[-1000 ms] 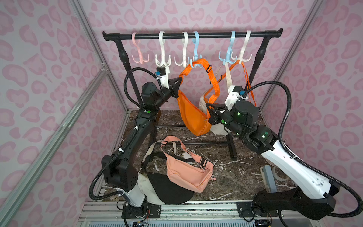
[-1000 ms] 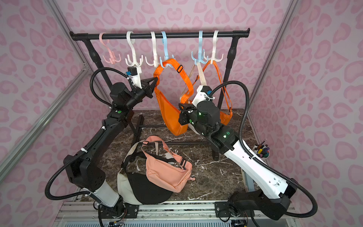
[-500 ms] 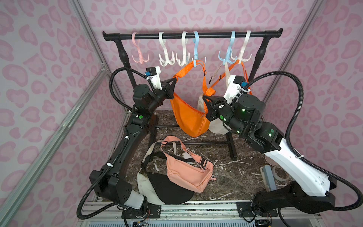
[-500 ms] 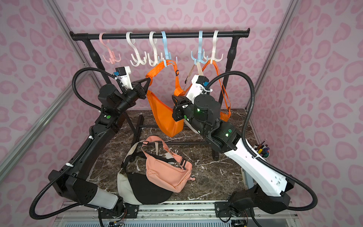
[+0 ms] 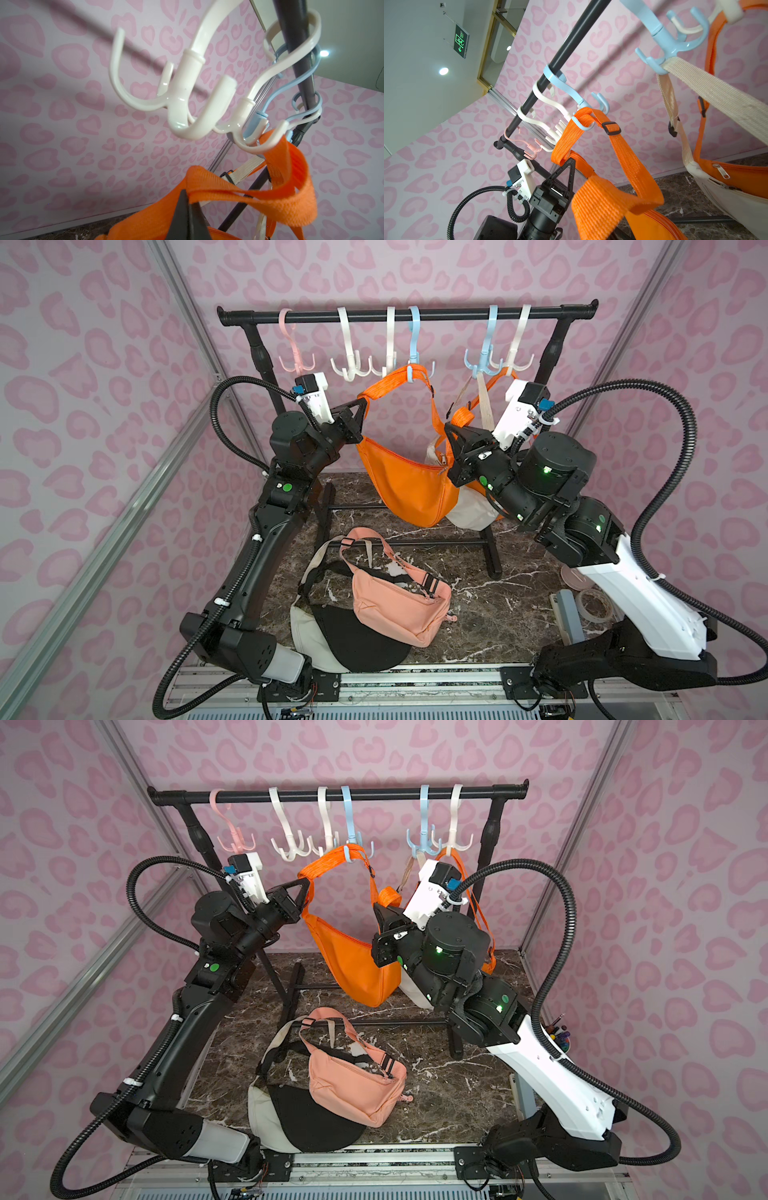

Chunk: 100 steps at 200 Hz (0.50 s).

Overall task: Take the bag off the hook
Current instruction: Pick up the bag from the hook.

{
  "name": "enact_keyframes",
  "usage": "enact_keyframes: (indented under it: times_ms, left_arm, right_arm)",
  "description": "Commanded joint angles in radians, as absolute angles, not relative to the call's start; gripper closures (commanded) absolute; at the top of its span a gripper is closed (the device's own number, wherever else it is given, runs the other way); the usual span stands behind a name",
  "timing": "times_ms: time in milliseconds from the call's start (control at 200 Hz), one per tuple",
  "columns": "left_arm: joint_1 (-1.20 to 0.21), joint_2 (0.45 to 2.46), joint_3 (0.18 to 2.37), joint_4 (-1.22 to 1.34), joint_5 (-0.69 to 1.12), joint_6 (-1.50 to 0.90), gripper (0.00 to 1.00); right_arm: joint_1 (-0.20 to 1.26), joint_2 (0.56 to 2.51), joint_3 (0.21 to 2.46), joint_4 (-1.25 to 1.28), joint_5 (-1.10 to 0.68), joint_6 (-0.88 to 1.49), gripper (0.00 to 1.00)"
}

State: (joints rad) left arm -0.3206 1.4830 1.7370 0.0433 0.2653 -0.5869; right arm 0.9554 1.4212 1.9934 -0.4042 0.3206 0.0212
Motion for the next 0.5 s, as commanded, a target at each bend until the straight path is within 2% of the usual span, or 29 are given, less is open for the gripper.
enact_keyframes:
  times_ms: [0, 145, 350, 495]
  left_arm:
    - [-0.323, 1.49, 1.787, 0.021, 0.27, -0.612, 0.97]
    - [-0.328, 1.5, 1.838, 0.009, 0.272, -0.63, 0.96]
    - [-0.342, 1.559, 1.969, -0.034, 0.279, -0.643, 0.97]
    - [-0.354, 1.611, 2.085, -0.087, 0.274, -0.636, 0.97]
  right_arm:
    - [0.957, 1.432, 2.017, -0.335, 0.337, -0.019, 1.0]
    - [0.958, 1.43, 2.003, -0.265, 0.345, -0.051, 1.0]
    - [0.957, 1.364, 1.824, 0.005, 0.38, -0.112, 1.0]
    - [0.954, 1.358, 1.793, 0.101, 0.406, -0.143, 1.0]
